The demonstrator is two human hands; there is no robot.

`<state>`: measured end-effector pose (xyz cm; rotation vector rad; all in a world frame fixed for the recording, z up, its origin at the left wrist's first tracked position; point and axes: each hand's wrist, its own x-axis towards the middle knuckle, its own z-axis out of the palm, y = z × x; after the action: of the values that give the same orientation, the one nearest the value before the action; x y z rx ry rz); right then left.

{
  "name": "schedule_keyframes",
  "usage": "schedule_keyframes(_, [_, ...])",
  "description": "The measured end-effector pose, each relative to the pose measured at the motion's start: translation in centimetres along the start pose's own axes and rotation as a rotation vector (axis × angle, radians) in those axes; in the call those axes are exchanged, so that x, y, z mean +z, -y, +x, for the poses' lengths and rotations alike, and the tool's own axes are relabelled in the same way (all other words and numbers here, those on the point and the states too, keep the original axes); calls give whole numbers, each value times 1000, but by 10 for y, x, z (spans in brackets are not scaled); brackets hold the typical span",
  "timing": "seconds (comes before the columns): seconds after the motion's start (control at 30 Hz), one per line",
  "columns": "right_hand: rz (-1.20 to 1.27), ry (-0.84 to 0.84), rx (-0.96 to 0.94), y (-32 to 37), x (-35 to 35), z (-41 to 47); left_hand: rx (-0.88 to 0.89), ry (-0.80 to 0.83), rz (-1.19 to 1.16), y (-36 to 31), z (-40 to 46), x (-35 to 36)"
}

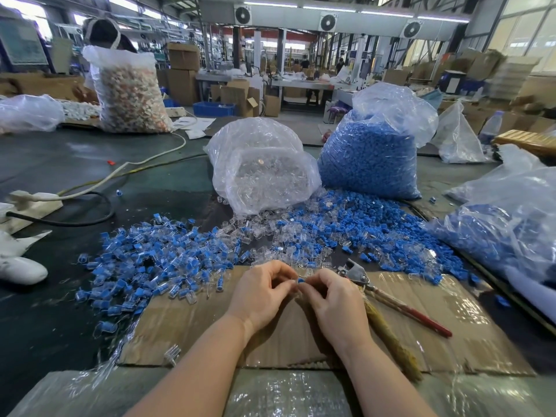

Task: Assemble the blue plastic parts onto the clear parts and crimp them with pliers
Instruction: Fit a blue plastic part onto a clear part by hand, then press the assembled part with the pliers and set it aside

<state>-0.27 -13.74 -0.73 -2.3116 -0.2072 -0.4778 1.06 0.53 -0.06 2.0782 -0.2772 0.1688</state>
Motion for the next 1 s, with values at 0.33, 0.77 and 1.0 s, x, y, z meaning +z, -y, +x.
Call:
schedule_keyframes(0.33, [38,-25,-106,4,-3,-1,-23,40,-58,-2,0,-1])
schedule_keyframes(0.77, [18,-4,-95,4,-2,0,-34,19,-1,-1,2,-1])
schedule_keyframes(1.0, [-245,-96,-35,6,-22,-1,-58,12,-13,1,3,-2])
